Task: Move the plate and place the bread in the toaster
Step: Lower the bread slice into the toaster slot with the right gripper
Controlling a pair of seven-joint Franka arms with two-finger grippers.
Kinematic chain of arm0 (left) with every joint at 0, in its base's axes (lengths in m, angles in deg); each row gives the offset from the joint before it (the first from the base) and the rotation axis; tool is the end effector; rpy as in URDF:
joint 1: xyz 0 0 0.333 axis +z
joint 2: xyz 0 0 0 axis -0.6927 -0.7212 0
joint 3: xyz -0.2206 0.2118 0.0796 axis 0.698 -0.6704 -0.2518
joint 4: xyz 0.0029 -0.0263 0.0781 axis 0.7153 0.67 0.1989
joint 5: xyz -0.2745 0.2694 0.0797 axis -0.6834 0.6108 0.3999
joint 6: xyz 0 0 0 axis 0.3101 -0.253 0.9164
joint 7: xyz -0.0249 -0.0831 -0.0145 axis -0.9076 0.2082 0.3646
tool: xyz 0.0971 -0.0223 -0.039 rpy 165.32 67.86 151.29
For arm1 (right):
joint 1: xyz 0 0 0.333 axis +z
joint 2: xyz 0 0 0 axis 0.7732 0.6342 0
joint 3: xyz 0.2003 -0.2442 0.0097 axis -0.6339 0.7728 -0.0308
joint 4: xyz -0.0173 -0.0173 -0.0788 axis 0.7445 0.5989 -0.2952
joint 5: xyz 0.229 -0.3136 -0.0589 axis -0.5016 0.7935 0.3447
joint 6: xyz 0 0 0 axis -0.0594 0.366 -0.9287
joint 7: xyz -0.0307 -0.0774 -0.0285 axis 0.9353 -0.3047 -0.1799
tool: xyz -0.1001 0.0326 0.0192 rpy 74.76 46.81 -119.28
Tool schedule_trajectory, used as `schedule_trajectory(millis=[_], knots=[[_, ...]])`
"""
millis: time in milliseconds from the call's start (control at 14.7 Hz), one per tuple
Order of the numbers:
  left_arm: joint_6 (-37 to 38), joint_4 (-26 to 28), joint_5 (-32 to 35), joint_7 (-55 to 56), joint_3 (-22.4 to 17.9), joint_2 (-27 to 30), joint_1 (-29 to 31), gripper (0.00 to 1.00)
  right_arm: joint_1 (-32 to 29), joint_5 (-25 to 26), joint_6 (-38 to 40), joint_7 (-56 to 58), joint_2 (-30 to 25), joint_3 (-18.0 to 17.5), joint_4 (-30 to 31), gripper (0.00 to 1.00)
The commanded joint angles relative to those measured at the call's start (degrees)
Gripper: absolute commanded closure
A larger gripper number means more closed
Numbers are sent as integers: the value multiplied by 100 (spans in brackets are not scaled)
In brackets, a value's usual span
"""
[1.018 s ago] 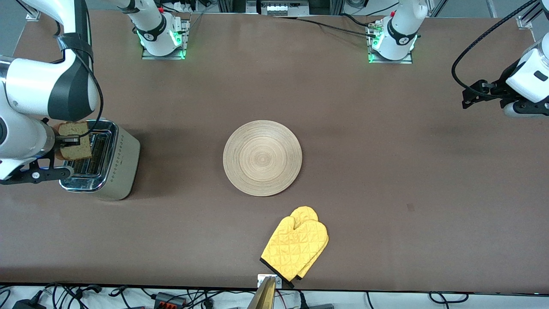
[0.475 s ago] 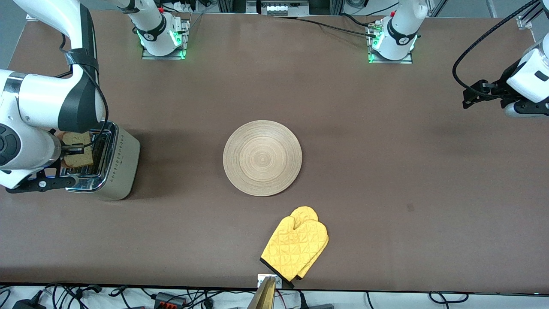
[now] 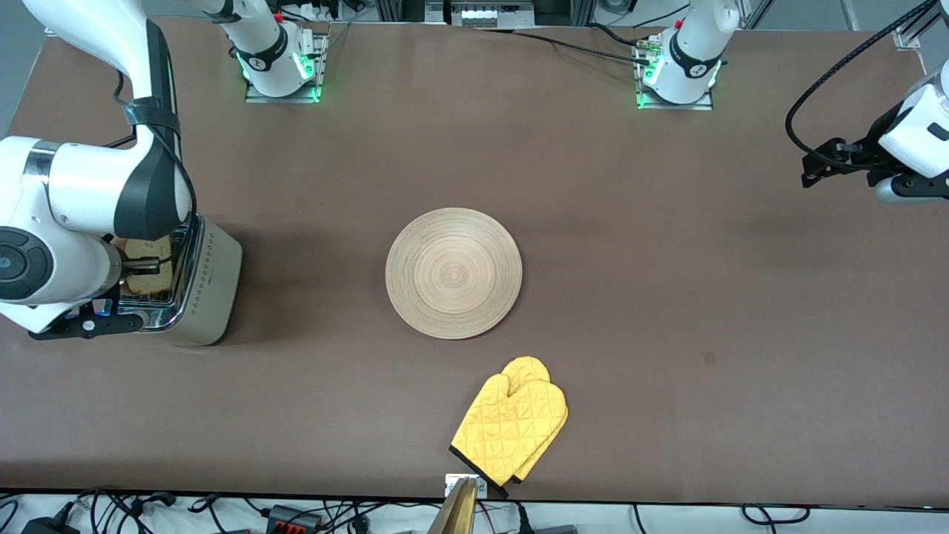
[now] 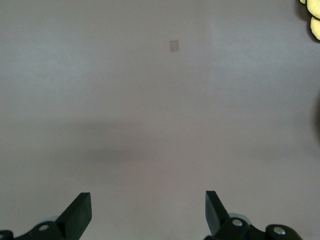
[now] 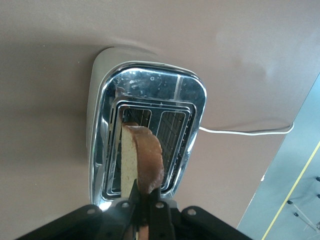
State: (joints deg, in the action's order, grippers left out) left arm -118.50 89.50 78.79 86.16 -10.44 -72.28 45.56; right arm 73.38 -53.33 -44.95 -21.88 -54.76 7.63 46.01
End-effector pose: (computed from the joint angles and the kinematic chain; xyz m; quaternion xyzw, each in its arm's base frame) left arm 0.5360 0.0067 0.5856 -0.9992 -0.0055 0.0330 0.0212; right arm 0.6816 0.0277 0.4524 0.9684 0.0583 -0.1438 0.1952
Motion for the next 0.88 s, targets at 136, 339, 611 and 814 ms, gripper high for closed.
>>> schedule_trajectory(millis=[136, 339, 611, 814], knots=[[90, -78, -87, -65, -10, -23, 31, 0, 2, -58, -180, -73, 71, -2, -38, 100], [99, -78, -87, -65, -10, -23, 84, 0, 11, -75, -627, -81, 36, -2, 313, 100], [99, -78, -87, -65, -10, -23, 84, 0, 38, -75, -655, -81, -8, -2, 394, 100], [99, -78, -95, -65, -10, -23, 84, 0, -6, -119, -681, -81, -8, -2, 394, 100]])
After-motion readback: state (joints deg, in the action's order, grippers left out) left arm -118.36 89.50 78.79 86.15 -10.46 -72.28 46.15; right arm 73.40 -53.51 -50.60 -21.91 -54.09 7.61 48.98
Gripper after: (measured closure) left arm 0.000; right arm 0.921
